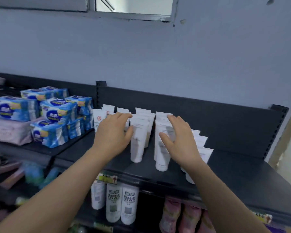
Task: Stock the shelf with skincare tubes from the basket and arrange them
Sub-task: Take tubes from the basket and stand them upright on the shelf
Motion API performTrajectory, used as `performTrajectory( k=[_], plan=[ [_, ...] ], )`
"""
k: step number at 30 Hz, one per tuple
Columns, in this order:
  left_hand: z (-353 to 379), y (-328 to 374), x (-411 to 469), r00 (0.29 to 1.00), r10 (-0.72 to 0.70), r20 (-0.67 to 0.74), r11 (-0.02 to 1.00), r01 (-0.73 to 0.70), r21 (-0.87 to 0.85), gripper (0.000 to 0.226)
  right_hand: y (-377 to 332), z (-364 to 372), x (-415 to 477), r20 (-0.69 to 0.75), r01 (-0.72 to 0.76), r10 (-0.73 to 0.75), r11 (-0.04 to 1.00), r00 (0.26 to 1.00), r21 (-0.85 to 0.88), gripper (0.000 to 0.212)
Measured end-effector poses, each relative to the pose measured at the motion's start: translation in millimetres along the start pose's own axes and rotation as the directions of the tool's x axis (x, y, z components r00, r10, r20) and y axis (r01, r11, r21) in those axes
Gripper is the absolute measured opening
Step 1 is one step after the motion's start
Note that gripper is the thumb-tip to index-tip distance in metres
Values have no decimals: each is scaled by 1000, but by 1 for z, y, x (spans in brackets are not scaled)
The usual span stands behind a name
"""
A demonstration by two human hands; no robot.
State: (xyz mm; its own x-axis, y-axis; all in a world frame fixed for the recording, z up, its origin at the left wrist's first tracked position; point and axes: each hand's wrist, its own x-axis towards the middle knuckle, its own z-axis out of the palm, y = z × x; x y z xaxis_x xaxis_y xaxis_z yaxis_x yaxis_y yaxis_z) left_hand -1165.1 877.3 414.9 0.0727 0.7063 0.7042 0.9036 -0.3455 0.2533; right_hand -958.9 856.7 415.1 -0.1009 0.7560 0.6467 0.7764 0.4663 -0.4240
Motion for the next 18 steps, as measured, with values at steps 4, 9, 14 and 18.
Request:
performTrajectory(
  k=[4,9,14,18],
  plan=[
    [-38,-64,-26,994,-94,-49,985,100,142,37,-50,63,17,108,118,-122,992,987,47,56],
    [-95,-157,-80,962,-259,-91,917,275,290,37,-128,155,23,208,277,-307,947,929,164,57],
    [-159,-244,-146,875,-458,-155,778,479,407,33,-219,242,8,305,385,-475,869,825,312,54],
    [-205,-305,-201,787,-576,-219,664,607,436,34,-291,307,-12,369,371,-532,826,762,424,53]
  ],
)
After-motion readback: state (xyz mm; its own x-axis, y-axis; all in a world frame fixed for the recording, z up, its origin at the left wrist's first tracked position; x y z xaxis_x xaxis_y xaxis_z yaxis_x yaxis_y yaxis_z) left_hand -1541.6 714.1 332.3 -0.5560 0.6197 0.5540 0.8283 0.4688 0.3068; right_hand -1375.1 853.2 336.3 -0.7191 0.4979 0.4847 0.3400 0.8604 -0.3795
